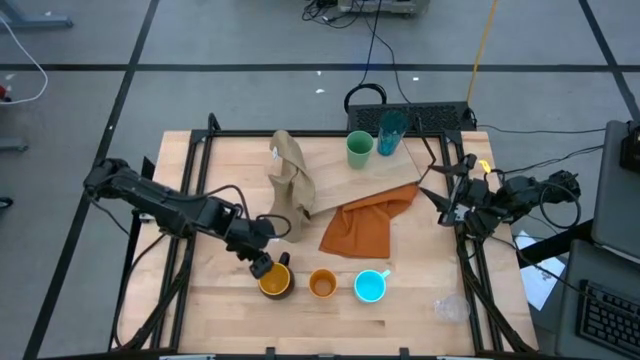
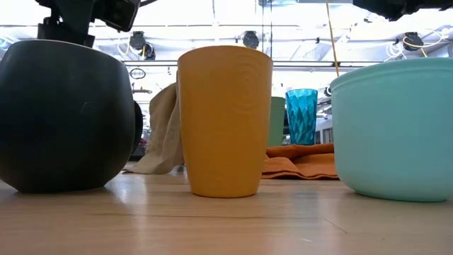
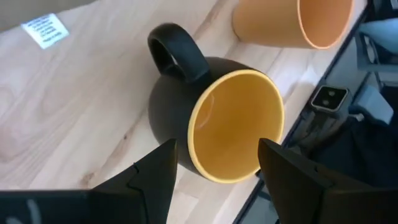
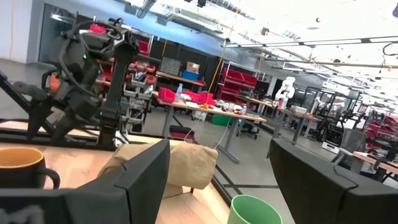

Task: Stack small to large cups/mugs on shelf
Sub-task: Put the black mug on the shelf

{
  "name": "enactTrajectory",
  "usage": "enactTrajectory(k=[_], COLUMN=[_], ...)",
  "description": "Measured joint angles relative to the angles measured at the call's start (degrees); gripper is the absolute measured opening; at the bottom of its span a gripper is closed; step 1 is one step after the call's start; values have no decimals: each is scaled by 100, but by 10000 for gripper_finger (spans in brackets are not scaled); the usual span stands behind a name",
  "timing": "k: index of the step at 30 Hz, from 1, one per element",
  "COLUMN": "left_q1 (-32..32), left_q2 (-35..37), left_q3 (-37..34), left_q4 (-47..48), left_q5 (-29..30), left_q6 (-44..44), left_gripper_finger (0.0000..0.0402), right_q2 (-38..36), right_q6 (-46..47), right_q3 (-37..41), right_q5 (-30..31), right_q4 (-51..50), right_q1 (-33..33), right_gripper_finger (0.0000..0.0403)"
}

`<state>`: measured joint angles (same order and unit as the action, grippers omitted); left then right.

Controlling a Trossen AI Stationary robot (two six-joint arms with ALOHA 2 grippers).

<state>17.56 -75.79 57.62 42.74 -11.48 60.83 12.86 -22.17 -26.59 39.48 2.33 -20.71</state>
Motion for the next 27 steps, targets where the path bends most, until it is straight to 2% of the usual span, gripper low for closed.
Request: enactTrajectory(k=[4, 11, 19, 27], left_q1=[191, 501, 518, 513], left_q2=[0, -135, -675, -684], left_q3=[1, 1, -3, -3], left_q4=[-7, -96, -93, -51], left_q5=[288, 339, -241, -146], left_q6=[340, 881, 913, 808], left_gripper_finger=[223, 223, 223, 223], right_q2=[2, 2, 0, 0], right_q6=[0, 0, -2, -9], right_q3=[0, 0, 0, 0], right_q5=[2, 4, 144, 145], right_q4=[-59, -59, -59, -45], right_q1=[0, 0, 0, 0], right_gripper_finger=[265, 265, 265, 265])
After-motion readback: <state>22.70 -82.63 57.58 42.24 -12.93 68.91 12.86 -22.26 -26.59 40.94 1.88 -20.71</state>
